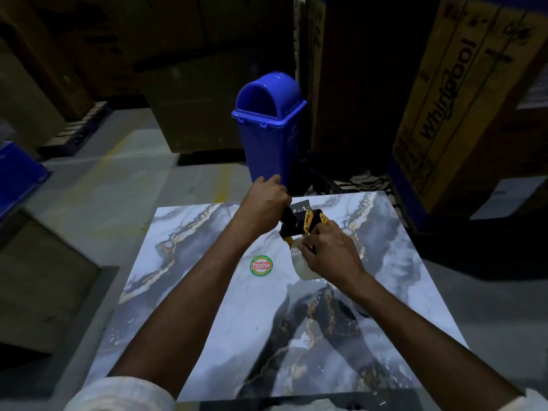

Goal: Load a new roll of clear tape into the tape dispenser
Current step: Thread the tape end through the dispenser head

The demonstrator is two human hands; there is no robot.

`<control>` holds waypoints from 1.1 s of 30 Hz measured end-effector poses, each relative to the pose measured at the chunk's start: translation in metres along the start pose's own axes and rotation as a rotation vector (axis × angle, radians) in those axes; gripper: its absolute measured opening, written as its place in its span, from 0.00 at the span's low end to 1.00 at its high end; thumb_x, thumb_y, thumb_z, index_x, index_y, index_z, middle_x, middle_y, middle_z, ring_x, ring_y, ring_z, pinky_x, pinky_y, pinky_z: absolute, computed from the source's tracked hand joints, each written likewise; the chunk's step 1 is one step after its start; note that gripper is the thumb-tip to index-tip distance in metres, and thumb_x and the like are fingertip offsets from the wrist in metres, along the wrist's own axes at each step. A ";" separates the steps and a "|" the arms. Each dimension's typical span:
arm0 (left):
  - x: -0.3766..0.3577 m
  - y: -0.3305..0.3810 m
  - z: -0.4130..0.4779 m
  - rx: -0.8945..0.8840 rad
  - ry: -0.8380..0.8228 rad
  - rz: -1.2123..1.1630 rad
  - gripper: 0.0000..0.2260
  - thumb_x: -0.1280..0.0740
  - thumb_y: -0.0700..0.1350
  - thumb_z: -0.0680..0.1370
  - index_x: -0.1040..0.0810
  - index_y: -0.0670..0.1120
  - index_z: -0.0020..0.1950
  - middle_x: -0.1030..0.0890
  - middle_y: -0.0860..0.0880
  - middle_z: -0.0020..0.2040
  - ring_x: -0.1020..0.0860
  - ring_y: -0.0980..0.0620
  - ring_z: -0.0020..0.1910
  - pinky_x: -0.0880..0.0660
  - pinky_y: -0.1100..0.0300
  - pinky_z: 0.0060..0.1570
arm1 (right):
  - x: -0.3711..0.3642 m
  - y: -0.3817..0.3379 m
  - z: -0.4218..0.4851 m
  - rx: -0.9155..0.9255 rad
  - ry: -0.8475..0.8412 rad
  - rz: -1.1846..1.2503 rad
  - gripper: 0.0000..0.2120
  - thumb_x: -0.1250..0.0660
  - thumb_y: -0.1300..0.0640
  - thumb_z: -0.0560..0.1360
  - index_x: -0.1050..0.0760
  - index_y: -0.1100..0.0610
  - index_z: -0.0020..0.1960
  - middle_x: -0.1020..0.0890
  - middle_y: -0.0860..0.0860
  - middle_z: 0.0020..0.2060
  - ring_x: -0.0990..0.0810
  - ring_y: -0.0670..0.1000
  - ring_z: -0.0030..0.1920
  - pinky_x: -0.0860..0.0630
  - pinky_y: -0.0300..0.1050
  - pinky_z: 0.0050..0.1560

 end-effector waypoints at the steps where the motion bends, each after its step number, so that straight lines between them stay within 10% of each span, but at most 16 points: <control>1: -0.001 -0.001 -0.001 0.004 -0.003 -0.001 0.10 0.33 0.39 0.78 0.17 0.48 0.58 0.17 0.49 0.52 0.26 0.46 0.58 0.35 0.54 0.47 | -0.001 0.001 0.000 -0.013 -0.006 -0.003 0.09 0.27 0.51 0.72 0.15 0.57 0.44 0.20 0.55 0.40 0.23 0.59 0.50 0.21 0.52 0.36; 11: -0.008 0.001 -0.004 0.011 0.052 -0.029 0.09 0.32 0.40 0.79 0.16 0.46 0.57 0.17 0.48 0.52 0.26 0.45 0.57 0.29 0.52 0.52 | -0.010 -0.002 -0.001 0.042 -0.016 -0.017 0.08 0.29 0.54 0.74 0.16 0.58 0.42 0.20 0.54 0.38 0.22 0.57 0.46 0.24 0.48 0.32; 20: -0.021 0.024 -0.029 -0.080 0.235 -0.040 0.07 0.35 0.35 0.69 0.18 0.43 0.38 0.20 0.46 0.35 0.24 0.43 0.41 0.32 0.52 0.39 | -0.037 0.048 -0.007 -0.391 -0.168 0.284 0.12 0.33 0.56 0.69 0.25 0.62 0.30 0.24 0.56 0.25 0.24 0.57 0.29 0.29 0.50 0.29; 33: -0.065 0.040 -0.085 0.046 0.371 -0.142 0.07 0.28 0.40 0.71 0.22 0.44 0.46 0.24 0.45 0.41 0.28 0.42 0.43 0.33 0.49 0.45 | -0.079 0.098 -0.032 -0.932 -0.087 0.571 0.08 0.32 0.54 0.67 0.17 0.58 0.36 0.18 0.51 0.29 0.18 0.54 0.35 0.28 0.40 0.34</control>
Point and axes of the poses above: each hand's wrist, its own z-axis towards the middle knuckle, its own x-axis out of the back of the hand, y = z × x, the point moved 10 cm from there along z, towards the middle knuckle
